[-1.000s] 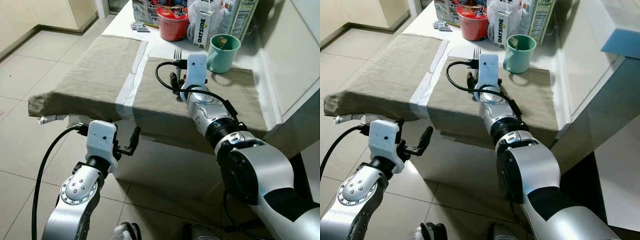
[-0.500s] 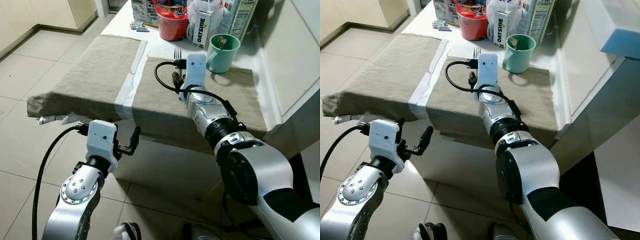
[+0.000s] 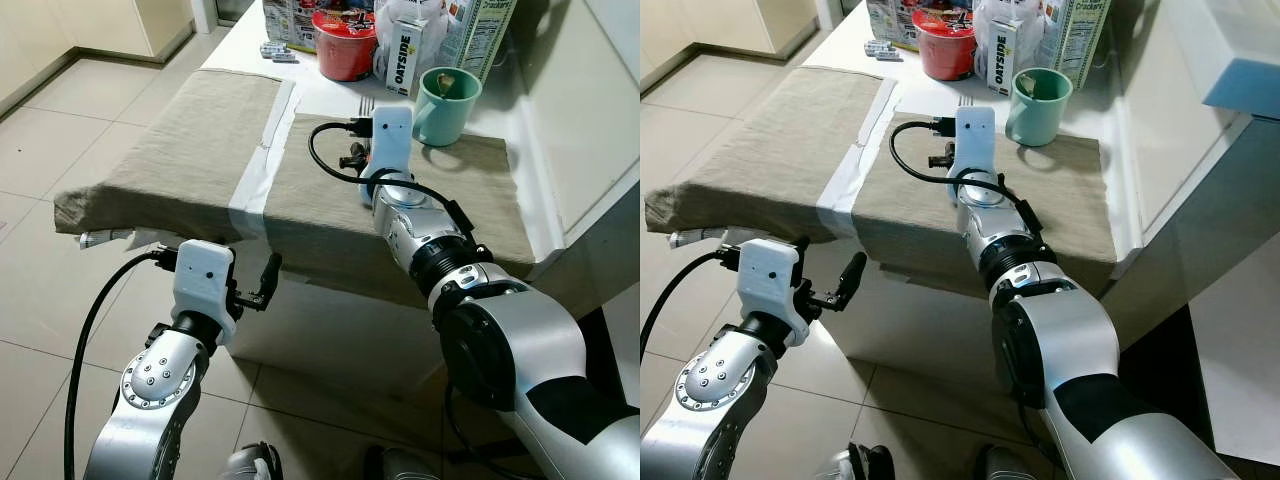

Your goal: Setting the table

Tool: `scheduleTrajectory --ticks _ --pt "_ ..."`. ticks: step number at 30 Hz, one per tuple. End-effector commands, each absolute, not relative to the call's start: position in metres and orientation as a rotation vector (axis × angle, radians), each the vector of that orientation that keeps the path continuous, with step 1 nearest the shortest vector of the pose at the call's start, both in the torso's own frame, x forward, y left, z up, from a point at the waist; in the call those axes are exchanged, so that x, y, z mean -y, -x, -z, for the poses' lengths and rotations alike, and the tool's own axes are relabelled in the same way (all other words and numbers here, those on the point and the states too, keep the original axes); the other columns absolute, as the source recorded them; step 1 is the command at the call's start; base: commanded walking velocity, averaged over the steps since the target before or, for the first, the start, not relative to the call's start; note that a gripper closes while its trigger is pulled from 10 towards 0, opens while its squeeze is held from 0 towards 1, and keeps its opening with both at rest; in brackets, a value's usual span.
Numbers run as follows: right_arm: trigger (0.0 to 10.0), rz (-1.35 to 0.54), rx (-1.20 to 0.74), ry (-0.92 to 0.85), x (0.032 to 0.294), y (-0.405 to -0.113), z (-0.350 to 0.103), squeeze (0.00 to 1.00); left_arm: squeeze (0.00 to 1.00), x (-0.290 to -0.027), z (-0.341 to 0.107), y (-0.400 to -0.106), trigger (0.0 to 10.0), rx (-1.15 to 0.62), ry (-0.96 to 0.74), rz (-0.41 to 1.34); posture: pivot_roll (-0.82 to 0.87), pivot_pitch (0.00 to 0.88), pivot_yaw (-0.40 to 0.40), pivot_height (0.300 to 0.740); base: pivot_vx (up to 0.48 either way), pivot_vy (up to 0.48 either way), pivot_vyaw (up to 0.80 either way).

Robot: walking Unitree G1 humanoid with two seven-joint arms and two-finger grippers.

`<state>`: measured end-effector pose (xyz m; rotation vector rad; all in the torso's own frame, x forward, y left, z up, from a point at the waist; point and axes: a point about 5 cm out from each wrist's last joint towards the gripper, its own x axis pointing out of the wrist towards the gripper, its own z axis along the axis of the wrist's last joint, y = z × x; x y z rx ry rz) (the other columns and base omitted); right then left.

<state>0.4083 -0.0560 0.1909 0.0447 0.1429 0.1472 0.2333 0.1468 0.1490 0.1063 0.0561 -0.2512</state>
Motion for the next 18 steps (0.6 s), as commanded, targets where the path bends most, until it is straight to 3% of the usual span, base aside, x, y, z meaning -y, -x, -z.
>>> scheduleTrajectory --ticks 1,11,18 --pt "0.0 -0.149 -0.248 -0.044 0.057 -0.401 -0.164 0.00 0.00 -0.145 -0.151 -0.233 10.0 -0.053 -0.108 0.254 0.06 0.189 0.003 0.740 0.000 0.000 0.00" --pt "0.0 -0.218 0.092 0.170 0.042 -0.408 -0.219 0.00 0.00 -0.143 -0.153 -0.243 10.0 -0.028 -0.106 0.257 0.03 0.158 0.008 0.740 0.000 0.000 0.00" --pt "0.0 -0.220 0.242 0.180 0.039 -0.407 -0.243 0.00 0.00 -0.143 -0.152 -0.245 10.0 -0.025 -0.101 0.254 0.02 0.144 0.008 0.740 0.000 0.000 0.00"
